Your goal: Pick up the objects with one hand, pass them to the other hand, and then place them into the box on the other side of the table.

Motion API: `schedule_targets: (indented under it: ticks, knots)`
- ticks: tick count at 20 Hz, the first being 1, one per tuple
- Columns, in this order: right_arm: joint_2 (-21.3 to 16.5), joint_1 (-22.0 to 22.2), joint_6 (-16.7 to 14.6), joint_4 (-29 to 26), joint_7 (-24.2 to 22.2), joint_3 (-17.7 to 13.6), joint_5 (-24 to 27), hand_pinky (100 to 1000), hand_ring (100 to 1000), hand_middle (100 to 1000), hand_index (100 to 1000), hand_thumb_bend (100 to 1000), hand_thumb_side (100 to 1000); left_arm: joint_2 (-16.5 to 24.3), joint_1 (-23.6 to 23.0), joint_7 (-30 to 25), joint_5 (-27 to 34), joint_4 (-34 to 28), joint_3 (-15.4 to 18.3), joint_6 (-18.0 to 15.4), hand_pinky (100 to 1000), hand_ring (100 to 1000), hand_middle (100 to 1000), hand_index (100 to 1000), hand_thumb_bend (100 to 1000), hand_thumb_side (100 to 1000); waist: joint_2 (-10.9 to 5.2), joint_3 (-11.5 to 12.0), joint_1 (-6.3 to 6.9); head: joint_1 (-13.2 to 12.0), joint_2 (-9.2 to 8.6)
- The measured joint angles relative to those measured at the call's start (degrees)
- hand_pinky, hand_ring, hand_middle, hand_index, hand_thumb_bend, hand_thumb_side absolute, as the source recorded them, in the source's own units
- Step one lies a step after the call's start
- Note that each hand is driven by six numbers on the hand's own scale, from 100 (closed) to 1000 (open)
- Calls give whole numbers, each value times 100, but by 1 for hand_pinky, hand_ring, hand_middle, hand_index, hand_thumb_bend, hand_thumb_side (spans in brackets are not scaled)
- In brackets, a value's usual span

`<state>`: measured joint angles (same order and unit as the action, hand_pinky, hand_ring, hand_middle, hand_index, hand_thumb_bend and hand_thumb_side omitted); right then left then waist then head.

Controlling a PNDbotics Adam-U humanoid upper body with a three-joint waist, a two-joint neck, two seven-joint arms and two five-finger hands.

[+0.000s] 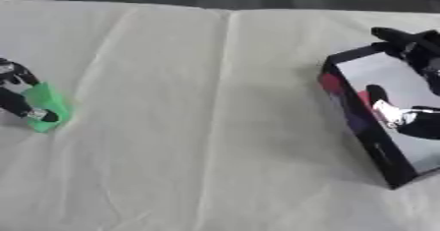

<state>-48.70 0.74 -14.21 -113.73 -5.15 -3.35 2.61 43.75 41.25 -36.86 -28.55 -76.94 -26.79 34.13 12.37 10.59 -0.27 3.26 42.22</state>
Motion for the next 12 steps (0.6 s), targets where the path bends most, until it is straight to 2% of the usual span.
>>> schedule_targets:
  ticks: [8, 12]
  knots:
    - [16, 37, 28, 0, -5, 0, -46, 1000, 955, 987, 1000, 100, 240, -2, -1, -87, -91, 93, -24, -87, 969, 917, 828, 719, 594, 228, 0, -1, 0, -21, 0]
    - [27, 68, 30, 0, -3, 0, -73, 1000, 954, 986, 1000, 100, 242, -43, 0, -83, -136, 89, -24, -83, 962, 904, 800, 657, 479, 215, 0, -1, 0, -28, 0]
